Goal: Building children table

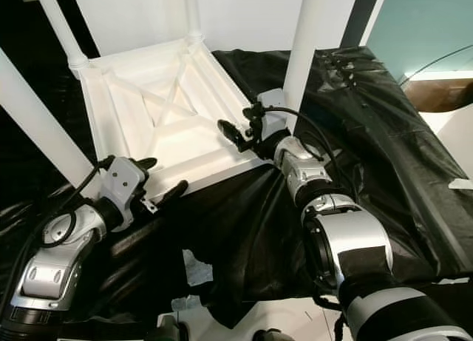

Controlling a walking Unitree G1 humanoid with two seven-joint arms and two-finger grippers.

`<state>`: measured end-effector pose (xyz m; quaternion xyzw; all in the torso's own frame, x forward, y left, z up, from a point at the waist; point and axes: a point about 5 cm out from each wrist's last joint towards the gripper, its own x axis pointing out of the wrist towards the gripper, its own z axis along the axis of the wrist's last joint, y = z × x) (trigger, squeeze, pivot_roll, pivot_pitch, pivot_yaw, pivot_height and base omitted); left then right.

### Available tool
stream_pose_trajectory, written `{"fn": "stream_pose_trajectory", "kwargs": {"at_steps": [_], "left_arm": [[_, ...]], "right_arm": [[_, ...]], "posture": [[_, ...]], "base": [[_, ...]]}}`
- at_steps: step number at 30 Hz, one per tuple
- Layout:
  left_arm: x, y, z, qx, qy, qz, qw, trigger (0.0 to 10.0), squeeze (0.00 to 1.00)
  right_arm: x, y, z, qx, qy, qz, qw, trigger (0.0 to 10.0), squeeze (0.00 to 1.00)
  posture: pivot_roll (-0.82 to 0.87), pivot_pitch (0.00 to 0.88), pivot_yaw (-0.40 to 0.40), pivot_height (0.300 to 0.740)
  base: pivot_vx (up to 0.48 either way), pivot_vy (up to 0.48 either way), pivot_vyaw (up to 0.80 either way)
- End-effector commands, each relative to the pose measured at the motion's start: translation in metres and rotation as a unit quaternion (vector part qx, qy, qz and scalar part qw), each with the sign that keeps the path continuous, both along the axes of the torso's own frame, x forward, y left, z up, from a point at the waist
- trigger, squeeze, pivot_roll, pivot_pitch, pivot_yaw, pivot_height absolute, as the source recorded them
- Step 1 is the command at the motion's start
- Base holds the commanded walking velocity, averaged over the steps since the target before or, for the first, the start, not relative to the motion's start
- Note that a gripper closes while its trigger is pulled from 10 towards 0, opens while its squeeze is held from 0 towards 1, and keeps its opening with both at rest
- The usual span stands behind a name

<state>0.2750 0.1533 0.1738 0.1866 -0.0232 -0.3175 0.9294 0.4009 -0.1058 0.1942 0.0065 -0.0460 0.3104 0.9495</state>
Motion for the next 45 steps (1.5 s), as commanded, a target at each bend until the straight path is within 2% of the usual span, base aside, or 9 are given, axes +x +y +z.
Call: {"fn": "stream_pose_trajectory", "kwargs": {"at_steps": [1, 10, 14, 21, 29, 30, 33, 41, 45], "left_arm": [[-0.001, 0.007, -0.001, -0.002, -0.003, 0.044, 0.999, 10.0, 0.0], [-0.002, 0.008, 0.0, -0.003, -0.002, 0.047, 0.999, 10.0, 0.0], [-0.005, 0.008, 0.0, -0.004, 0.002, 0.051, 0.999, 10.0, 0.0], [-0.008, 0.009, -0.001, -0.003, 0.01, 0.052, 0.999, 10.0, 0.0], [-0.01, 0.013, 0.0, 0.001, 0.012, 0.057, 0.998, 10.0, 0.0], [-0.011, 0.017, 0.0, 0.004, 0.012, 0.066, 0.998, 10.0, 0.0], [-0.011, 0.02, 0.0, 0.006, 0.012, 0.072, 0.997, 10.0, 0.0], [-0.009, 0.023, 0.001, 0.009, 0.012, 0.078, 0.997, 10.0, 0.0], [-0.008, 0.024, 0.001, 0.011, 0.011, 0.08, 0.997, 10.0, 0.0]], "right_arm": [[0.002, -0.011, -0.001, -0.012, 0.011, -0.012, 1.0, 10.0, 0.0], [0.003, -0.014, 0.001, -0.031, 0.014, -0.007, 0.999, 10.0, 0.0], [0.005, -0.028, 0.006, -0.049, 0.01, -0.022, 0.999, 10.0, 0.0], [0.005, -0.037, 0.007, -0.077, 0.005, -0.028, 0.997, 10.0, 0.0], [0.006, -0.044, 0.009, -0.072, 0.006, -0.048, 0.996, 10.0, 0.0], [0.008, -0.049, 0.007, -0.113, -0.006, -0.098, 0.989, 10.0, 0.0], [0.008, -0.05, 0.005, -0.146, -0.022, -0.142, 0.979, 10.0, 0.0], [0.007, -0.044, -0.005, -0.152, -0.026, -0.189, 0.97, 10.0, 0.0], [0.004, -0.026, -0.01, -0.137, -0.031, -0.164, 0.976, 10.0, 0.0]], "posture": [[0.23, 0.136, -0.024, 0.74], [0.23, 0.138, -0.022, 0.74], [0.23, 0.141, -0.021, 0.74], [0.24, 0.144, -0.016, 0.74], [0.25, 0.148, -0.022, 0.74], [0.25, 0.151, -0.027, 0.74], [0.25, 0.154, -0.029, 0.74], [0.23, 0.156, -0.035, 0.74], [0.23, 0.154, -0.04, 0.74]], "base": [[0.0, 0.0, 0.0], [0.0, 0.0, 0.0], [0.0, 0.0, 0.0], [0.0, 0.0, 0.0], [0.0, 0.0, 0.0], [0.0, 0.0, 0.0], [0.0, 0.0, 0.0], [0.0, 0.0, 0.0], [0.0, 0.0, 0.0]]}}
